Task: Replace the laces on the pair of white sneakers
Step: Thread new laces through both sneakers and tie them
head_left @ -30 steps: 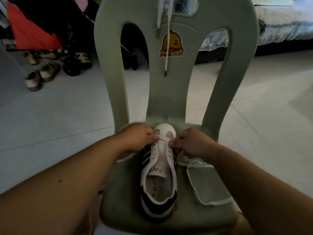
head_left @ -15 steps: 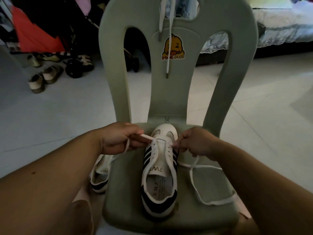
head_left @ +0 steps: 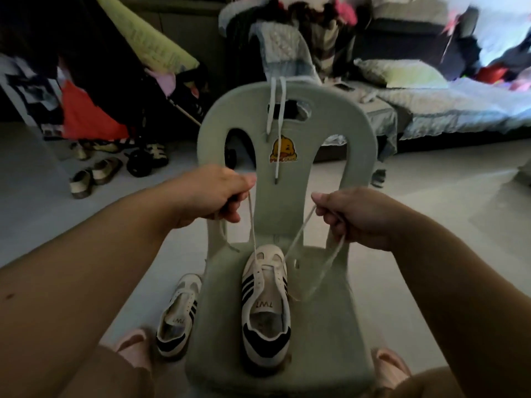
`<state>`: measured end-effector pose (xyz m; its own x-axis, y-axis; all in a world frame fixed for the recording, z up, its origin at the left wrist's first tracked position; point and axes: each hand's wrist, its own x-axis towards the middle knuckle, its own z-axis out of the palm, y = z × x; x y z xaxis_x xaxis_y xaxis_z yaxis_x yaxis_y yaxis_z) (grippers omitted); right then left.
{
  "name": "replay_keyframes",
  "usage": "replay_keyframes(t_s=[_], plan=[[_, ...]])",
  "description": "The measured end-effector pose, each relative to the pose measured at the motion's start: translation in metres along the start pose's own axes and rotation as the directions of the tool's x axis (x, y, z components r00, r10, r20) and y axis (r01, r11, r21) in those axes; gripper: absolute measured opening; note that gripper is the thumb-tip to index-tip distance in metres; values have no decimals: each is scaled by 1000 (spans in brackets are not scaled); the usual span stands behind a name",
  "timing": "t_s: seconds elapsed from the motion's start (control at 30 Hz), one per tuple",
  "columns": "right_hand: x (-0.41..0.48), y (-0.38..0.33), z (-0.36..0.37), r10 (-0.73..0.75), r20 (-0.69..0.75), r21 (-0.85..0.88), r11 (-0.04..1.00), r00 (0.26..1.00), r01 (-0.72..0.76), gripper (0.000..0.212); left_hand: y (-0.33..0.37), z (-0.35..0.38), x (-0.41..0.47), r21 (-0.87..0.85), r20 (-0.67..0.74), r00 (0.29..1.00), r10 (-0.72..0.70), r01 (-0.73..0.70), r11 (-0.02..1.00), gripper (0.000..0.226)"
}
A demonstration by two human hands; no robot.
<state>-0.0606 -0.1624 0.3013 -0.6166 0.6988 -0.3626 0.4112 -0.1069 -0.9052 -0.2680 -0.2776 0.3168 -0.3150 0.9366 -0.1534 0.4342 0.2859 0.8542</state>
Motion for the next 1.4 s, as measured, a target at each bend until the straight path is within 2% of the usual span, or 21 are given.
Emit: replay_keyframes(t_s=[0.13,0.27,0.4,0.47,0.53,0.63,0.77,0.93,1.03,1.2,1.27,1.33,1.4], plan=[[-19,-33,0,-48,-4,31,998,999,48,30,35,-18,-17,-19,-47,998,41,-42,999,39],[-44,-64,4,-106,-56,137,984,993,113,34,66,-32,-38,-14,-90,991,102,-103,995,37],[-62,-82,10,-190,-95,-1,982,977,191,31,81,-30,-51,15,-90,985,144,-143,990,37],[-64,-81,14,-216,-104,-107,973,971,205,30,83,-23,-55,73,-118,979,169,-161,984,36],[-64,-74,18,-211,-119,-157,969,970,191,29,79,-17,-57,57,-141,977,160,-153,987,33],[-61,-64,22,-179,-120,-106,980,976,167,27,73,-11,-57,-37,-145,981,128,-134,990,31],[-64,-77,22,-238,-102,31,970,966,242,22,82,-16,-54,-78,-168,975,143,-157,985,32],[-78,-120,16,-294,-99,157,939,951,307,25,111,-32,-52,-17,-211,950,231,-240,971,33],[-86,-142,15,-347,-119,165,917,930,364,24,123,-38,-52,-10,-210,944,256,-264,965,33],[-95,-156,15,-453,-200,100,873,869,478,21,125,-32,-55,-107,-227,947,228,-257,961,30],[-89,-148,17,-464,-263,23,874,846,486,20,118,-26,-54,-272,-217,959,181,-237,932,30],[-78,-130,23,-449,-295,-56,889,844,454,22,108,-20,-50,-478,-189,977,94,-176,861,35],[-63,-102,30,-421,-314,-108,906,851,409,19,88,-12,-43,-590,-175,985,-3,-102,801,39]])
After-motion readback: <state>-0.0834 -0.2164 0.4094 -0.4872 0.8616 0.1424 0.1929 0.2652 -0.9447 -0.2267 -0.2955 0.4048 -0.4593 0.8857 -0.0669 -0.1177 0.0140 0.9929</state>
